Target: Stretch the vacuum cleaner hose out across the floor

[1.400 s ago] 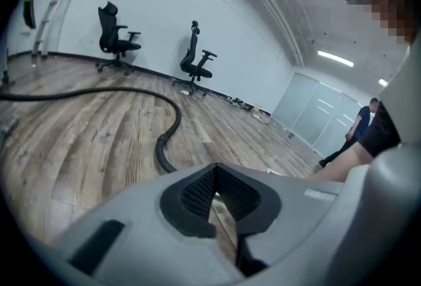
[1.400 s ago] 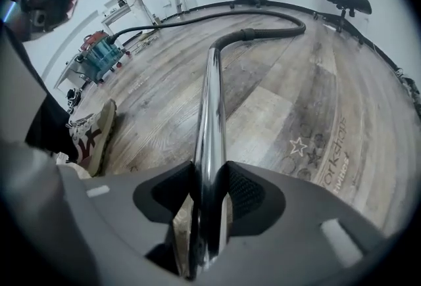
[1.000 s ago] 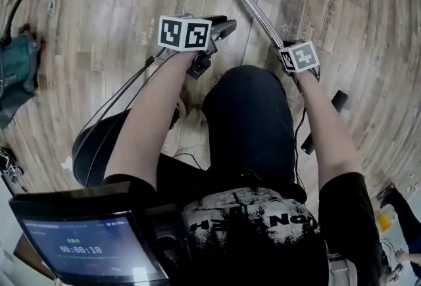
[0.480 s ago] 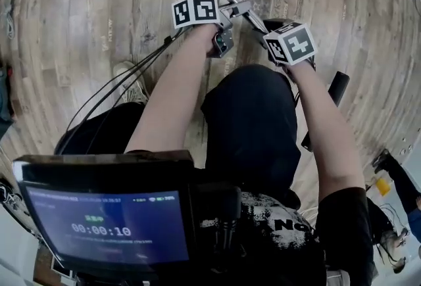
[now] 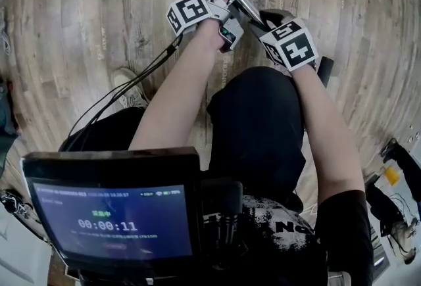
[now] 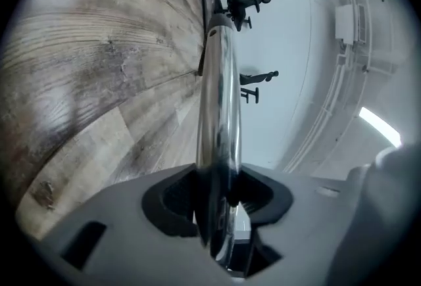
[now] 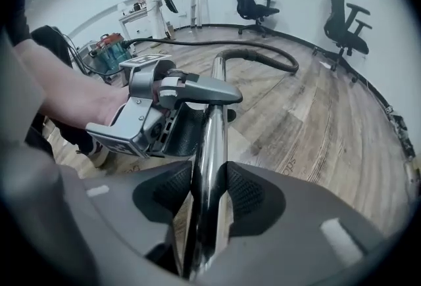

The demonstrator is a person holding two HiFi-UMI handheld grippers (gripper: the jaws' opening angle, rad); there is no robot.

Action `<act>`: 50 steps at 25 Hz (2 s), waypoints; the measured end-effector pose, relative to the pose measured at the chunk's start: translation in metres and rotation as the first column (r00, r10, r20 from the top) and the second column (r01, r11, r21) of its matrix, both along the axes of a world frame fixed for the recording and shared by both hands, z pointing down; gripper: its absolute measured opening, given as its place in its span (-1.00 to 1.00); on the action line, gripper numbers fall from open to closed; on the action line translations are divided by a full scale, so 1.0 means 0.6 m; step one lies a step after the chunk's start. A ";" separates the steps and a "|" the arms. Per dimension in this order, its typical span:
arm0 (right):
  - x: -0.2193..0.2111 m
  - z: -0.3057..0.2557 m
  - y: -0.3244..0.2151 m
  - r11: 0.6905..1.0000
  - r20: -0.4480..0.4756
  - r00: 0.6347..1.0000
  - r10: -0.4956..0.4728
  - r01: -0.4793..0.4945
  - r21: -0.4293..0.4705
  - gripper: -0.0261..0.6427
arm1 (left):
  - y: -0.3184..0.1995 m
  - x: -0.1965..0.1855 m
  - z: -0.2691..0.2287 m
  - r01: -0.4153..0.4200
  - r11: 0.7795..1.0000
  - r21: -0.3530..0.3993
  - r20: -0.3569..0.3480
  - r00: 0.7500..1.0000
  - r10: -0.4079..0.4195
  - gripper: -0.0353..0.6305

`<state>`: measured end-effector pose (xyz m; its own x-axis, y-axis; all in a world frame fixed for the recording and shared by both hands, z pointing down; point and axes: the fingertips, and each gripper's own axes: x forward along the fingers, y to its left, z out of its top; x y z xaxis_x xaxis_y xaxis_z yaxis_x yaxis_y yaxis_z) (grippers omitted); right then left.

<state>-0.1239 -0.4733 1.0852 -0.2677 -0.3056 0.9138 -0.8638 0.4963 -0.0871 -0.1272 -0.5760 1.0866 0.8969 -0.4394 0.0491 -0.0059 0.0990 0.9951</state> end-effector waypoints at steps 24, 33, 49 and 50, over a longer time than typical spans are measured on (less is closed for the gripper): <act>-0.051 -0.052 -0.058 0.957 -0.220 0.945 -0.243 0.270 0.102 -0.59 | -0.163 -0.130 -0.214 0.232 0.932 0.278 0.063 0.964 -0.258 -0.79; -0.217 -0.252 -0.111 0.946 -0.140 0.953 -0.268 0.288 0.147 -0.69 | -0.194 -0.273 -0.451 0.209 0.903 0.375 0.191 0.936 -0.296 -0.78; -0.338 -0.870 0.122 0.921 0.222 0.896 -0.384 0.388 0.026 -0.68 | 0.000 -0.362 -1.061 0.227 0.894 0.386 0.240 0.911 -0.335 -0.76; -0.337 -0.903 0.128 0.916 0.252 0.883 -0.397 0.400 0.043 -0.68 | 0.008 -0.357 -1.104 0.221 0.880 0.421 0.232 0.911 -0.340 -0.76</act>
